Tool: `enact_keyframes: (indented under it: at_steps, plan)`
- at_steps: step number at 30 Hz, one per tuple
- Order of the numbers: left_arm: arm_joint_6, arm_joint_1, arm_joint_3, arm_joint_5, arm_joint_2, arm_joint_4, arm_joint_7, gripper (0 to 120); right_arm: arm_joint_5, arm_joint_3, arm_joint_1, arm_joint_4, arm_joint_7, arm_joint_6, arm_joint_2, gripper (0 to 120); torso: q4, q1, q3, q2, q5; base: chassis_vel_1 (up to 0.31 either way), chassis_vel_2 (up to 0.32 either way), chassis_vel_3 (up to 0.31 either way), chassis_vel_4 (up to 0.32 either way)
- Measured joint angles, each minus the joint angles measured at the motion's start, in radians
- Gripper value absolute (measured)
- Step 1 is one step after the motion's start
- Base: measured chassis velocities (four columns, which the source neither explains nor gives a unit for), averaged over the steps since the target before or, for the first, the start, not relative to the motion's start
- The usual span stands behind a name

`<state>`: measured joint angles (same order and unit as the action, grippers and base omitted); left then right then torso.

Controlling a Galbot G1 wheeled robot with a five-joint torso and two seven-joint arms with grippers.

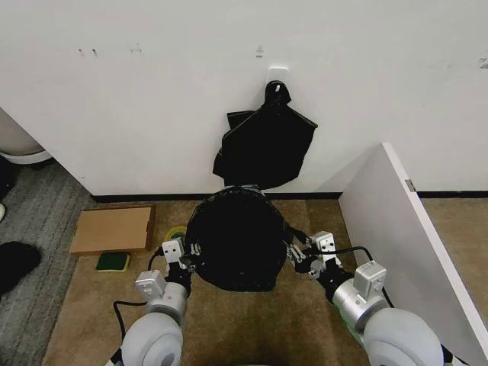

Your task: Place the garbage bag over the trash bin.

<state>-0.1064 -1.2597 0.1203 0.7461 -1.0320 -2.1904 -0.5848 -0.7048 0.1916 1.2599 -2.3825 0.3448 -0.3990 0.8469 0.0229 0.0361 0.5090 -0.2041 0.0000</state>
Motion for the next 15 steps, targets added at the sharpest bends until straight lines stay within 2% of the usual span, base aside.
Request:
enact_keyframes:
  at_steps: [3, 15]
  plan:
    - [0.002, 0.000, 0.002, 0.000, 0.005, 0.004, 0.001, 0, 0.027, 0.000, 0.004, 0.006, 0.005, 0.012, -0.001, 0, 0.0000, 0.000, 0.000, 0.000, 0.0000, 0.000, 0.000, 0.000, 0.000]
    - [0.003, -0.001, 0.001, 0.000, 0.004, -0.001, 0.000, 0, -0.002, 0.007, 0.019, -0.012, 0.018, 0.008, 0.001, 0, 0.0001, 0.000, 0.000, 0.000, 0.0000, 0.000, 0.000, 0.000, 0.000]
